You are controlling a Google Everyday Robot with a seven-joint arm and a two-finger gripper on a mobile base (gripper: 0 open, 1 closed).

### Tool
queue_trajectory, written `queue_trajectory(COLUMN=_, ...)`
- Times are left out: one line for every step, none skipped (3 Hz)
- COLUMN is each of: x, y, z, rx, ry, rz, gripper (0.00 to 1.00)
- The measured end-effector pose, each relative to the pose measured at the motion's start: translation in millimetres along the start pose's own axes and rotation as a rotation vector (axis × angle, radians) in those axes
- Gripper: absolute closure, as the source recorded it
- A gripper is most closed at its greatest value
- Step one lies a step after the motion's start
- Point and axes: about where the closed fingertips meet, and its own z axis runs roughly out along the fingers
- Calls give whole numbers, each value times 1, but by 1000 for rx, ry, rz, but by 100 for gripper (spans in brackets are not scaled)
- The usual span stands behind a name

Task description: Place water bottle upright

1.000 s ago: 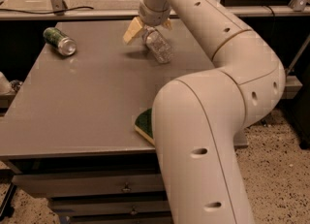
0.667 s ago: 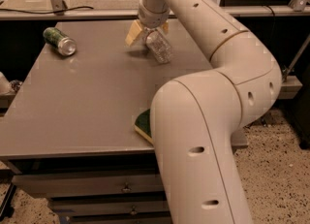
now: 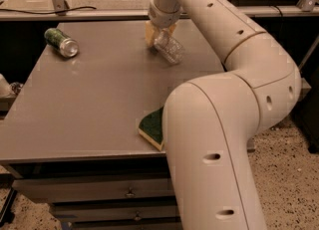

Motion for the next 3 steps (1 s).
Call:
queue_trajectory(x=2, y=-9, z=-15, rx=10, ry=-34, rz=4, gripper=87)
queue_trajectory(x=2, y=-16, z=-43, rx=18, ry=-97, rz=8, gripper=100)
queue_trajectory(x=8, y=-22, z=-75, rx=14, ry=-180, rz=10, gripper=100)
